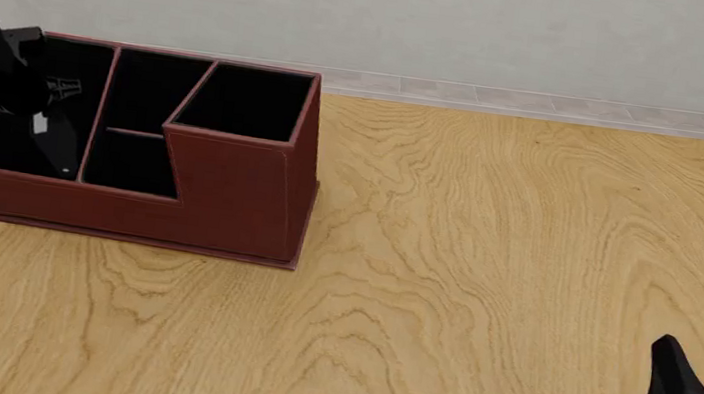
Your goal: Pick up the book and place it in the left compartment of the caddy.
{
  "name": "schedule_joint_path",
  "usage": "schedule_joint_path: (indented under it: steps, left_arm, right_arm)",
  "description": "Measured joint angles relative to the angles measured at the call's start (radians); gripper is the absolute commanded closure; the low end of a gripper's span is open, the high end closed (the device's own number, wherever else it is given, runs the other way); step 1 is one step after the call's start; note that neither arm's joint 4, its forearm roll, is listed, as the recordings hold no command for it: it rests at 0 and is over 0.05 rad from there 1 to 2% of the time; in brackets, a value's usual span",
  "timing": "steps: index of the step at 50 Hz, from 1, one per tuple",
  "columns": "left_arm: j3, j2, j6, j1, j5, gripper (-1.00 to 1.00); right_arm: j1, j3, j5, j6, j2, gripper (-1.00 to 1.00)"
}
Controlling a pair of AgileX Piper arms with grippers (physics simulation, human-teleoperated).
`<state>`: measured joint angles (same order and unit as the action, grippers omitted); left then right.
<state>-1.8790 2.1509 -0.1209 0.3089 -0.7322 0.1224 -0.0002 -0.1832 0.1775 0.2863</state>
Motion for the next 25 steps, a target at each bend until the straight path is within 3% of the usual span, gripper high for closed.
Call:
schedule_joint_path:
  steps: [25]
  left_arm:
    - [0.013,0.025,0.031,0.021,0.027,1.00]
  right_arm:
    - [0.000,0.000,0.008,0.008,-0.012,-1.00]
